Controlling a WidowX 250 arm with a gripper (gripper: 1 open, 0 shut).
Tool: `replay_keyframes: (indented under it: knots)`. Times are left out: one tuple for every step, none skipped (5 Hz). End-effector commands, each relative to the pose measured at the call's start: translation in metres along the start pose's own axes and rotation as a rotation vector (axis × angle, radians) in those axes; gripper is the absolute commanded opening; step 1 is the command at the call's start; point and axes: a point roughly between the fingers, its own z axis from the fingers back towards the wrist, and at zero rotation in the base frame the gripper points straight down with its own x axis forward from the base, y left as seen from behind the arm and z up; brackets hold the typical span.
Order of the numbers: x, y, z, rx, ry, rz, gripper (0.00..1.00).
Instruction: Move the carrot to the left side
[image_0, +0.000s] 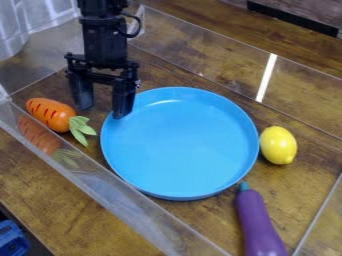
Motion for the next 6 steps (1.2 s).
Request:
replay_keyframes:
  knots:
    - [0.011, -0.007, 0.015, 0.026, -0.060, -0.054, 1.00]
    - [0.013, -0.009, 0.014, 0.021, -0.060, -0.067, 1.00]
    - [0.016, -0.006, 0.016, 0.029, -0.061, -0.064, 1.00]
    - [0.017, -0.001, 0.015, 0.043, -0.054, -0.050, 1.00]
    - [0.018, 0.003, 0.015, 0.040, -0.049, -0.040, 1.00]
    - [0.019, 0.006, 0.015, 0.034, -0.046, -0.030, 1.00]
